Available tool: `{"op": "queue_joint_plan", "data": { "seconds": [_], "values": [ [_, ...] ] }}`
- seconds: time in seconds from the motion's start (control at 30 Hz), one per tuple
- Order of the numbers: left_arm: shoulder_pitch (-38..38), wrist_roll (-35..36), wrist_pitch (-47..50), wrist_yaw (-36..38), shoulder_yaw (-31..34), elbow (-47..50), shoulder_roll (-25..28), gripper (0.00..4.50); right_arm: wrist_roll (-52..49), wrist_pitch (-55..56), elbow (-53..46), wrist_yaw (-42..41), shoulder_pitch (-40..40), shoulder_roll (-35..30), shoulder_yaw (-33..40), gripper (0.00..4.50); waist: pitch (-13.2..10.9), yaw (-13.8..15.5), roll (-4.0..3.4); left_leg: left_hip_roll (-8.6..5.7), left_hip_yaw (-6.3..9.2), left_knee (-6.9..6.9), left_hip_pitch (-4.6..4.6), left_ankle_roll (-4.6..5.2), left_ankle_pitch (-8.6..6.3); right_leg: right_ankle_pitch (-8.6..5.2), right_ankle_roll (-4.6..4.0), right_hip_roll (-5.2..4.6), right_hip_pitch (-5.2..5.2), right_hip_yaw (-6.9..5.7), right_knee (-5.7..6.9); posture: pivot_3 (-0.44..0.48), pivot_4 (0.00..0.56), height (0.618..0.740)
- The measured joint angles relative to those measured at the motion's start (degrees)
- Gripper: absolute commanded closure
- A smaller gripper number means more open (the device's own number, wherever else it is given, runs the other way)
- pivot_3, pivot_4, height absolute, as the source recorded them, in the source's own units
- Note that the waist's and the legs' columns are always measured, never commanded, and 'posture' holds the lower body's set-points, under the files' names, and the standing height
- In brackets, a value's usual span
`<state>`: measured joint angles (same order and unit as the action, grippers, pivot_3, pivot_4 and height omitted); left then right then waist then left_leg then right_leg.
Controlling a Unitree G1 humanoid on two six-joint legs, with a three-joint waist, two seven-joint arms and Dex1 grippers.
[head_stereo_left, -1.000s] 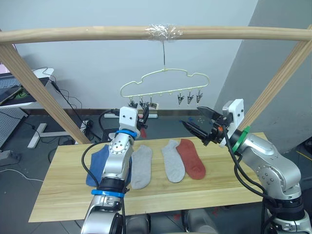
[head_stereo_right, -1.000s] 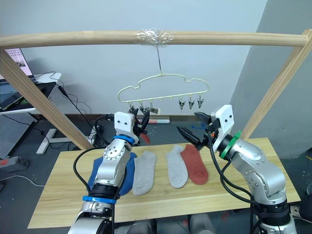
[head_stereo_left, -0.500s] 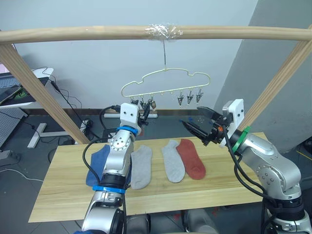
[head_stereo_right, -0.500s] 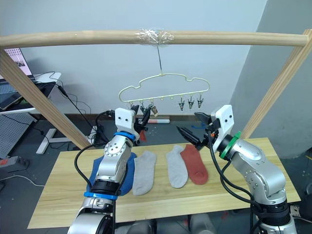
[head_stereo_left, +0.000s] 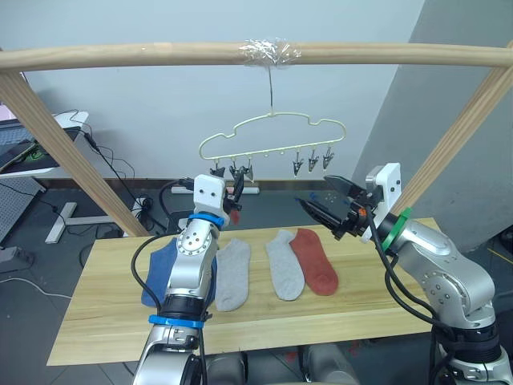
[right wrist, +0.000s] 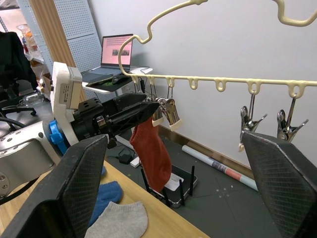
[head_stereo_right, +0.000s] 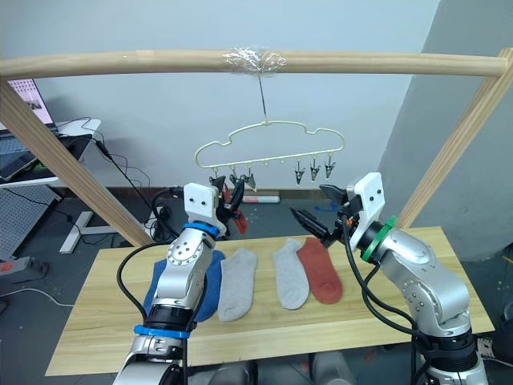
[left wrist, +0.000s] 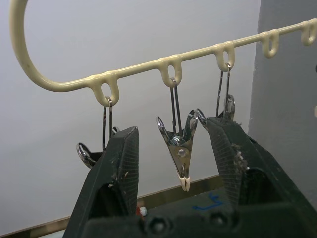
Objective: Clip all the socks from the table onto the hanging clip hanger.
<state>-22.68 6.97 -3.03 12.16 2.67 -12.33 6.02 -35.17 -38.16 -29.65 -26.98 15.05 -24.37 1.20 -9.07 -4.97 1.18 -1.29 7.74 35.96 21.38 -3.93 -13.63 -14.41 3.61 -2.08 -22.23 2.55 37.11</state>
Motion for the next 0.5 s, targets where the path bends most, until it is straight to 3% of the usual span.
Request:
{"op": "queue_joint_plan", "data": {
  "seconds": [0.5],
  "values": [
    [0.0,0.7,0.2,1.0,0.0,0.4,-0.6,2.13,0.0,0.0,0.0,0.7,-0.1,0.0,0.0,0.0,0.0,0.0,0.0,0.0,0.0,-0.01,0.01,0.0,0.0,0.0,0.0,0.0,0.0,0.0,-0.03,-0.153,0.126,0.74]
  ]
}}
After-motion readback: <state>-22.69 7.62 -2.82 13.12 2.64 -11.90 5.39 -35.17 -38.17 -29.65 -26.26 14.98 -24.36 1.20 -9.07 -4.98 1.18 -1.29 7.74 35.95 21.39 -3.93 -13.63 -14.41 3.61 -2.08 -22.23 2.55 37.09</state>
